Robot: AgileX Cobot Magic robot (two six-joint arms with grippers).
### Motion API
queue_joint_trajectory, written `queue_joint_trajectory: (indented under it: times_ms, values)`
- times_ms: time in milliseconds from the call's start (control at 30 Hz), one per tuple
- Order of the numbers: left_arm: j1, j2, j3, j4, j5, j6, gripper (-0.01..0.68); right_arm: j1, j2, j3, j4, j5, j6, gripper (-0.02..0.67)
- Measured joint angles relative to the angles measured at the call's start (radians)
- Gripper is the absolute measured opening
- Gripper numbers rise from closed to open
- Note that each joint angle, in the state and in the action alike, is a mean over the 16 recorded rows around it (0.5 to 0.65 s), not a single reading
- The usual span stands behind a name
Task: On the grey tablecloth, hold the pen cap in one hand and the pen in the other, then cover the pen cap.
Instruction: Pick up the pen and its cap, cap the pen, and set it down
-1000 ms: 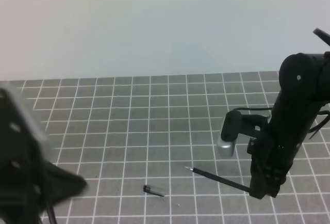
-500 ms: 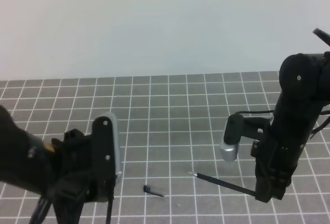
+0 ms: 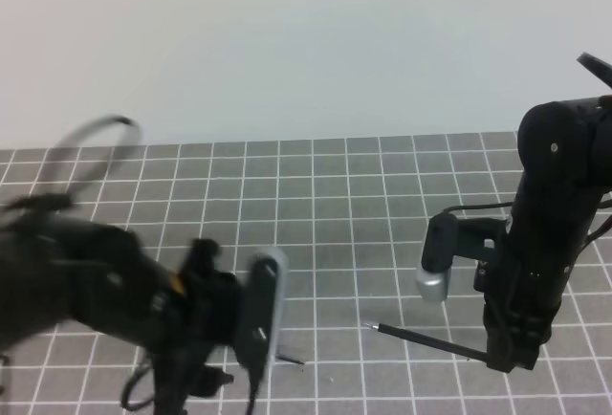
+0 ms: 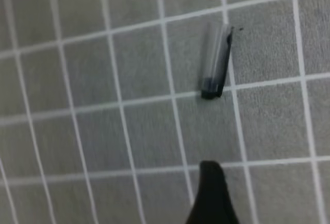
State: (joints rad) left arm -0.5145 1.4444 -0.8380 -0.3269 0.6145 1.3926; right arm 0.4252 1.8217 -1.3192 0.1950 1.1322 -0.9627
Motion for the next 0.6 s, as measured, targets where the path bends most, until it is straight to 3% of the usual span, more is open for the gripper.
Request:
queue_joint_trajectory:
  times_ms: [67, 300, 600]
  values:
    - [-0.031, 0.024, 0.0, 0.035, -0.038, -0.003, 0.445, -0.002, 0.0, 0.0, -0.007, 0.004, 0.011, -0.004]
    - [-0.118, 0.087, 0.0, 0.125, -0.114, -0.079, 0.403, -0.016, 0.0, 0.0, -0.021, 0.017, 0.043, -0.004]
    - [-0.143, 0.119, -0.006, 0.206, -0.134, -0.282, 0.336, -0.054, 0.0, 0.0, -0.02, 0.036, 0.054, -0.004]
